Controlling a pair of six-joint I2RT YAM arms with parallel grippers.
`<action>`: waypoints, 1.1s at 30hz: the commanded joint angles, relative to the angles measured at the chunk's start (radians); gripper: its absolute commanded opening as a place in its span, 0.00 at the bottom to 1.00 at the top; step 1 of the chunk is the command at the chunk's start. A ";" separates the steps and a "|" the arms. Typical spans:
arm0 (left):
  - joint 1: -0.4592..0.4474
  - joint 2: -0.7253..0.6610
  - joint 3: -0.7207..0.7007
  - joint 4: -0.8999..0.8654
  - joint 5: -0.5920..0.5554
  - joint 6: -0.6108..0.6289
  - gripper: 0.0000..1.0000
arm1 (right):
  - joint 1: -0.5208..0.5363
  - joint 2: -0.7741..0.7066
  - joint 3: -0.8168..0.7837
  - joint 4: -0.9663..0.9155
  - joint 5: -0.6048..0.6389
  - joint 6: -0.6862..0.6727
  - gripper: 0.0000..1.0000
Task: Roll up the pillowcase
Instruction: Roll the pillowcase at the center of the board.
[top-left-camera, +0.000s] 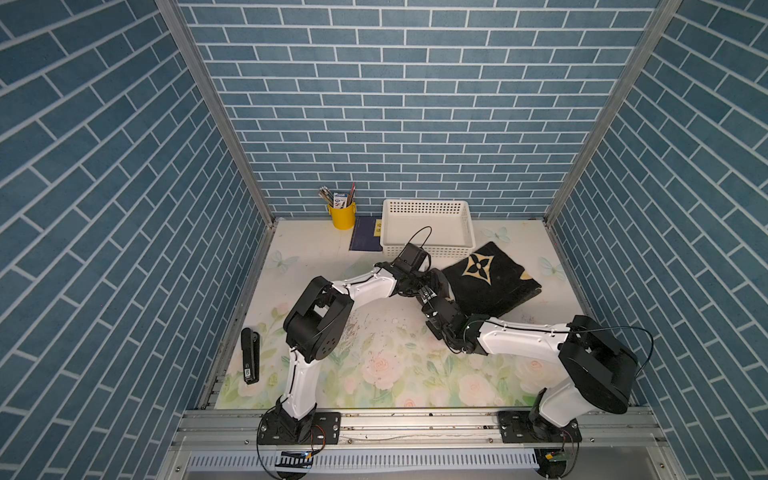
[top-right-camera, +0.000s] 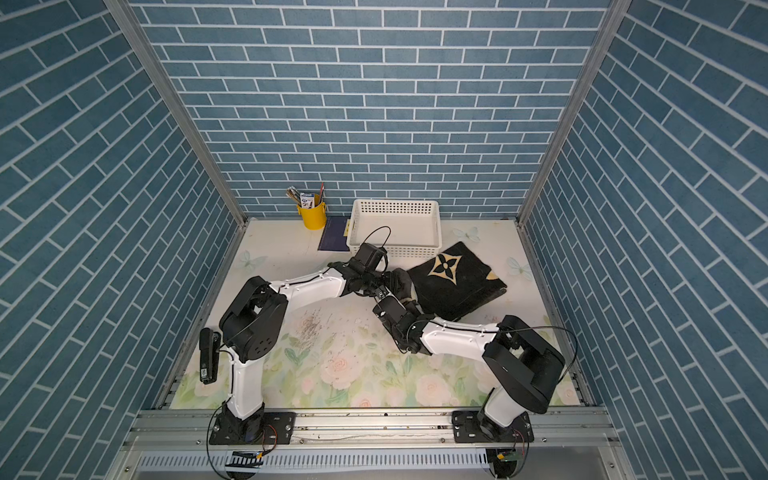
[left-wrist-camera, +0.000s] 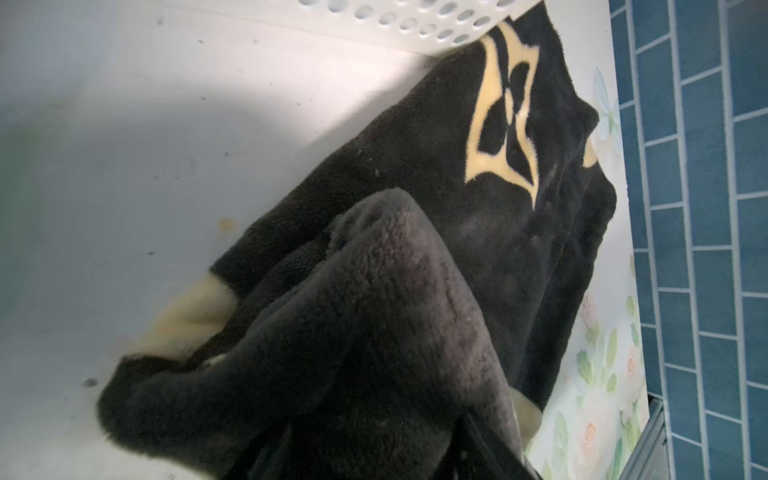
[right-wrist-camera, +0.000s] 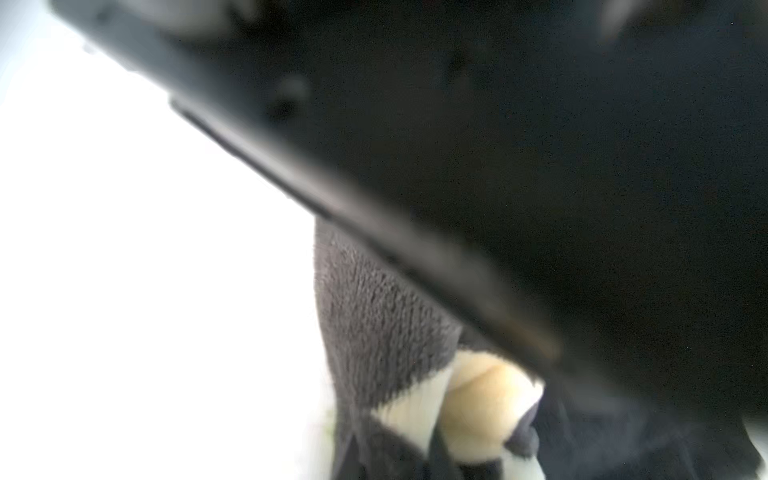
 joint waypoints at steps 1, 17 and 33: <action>0.086 -0.152 -0.019 0.004 0.011 -0.018 0.65 | -0.004 -0.005 -0.010 -0.043 -0.218 -0.011 0.09; 0.256 -0.405 -0.212 -0.032 0.014 0.032 0.68 | -0.268 -0.092 -0.122 0.209 -0.940 0.221 0.00; 0.087 -0.245 -0.129 -0.023 0.038 0.106 0.67 | -0.675 0.160 -0.081 0.242 -1.339 0.261 0.06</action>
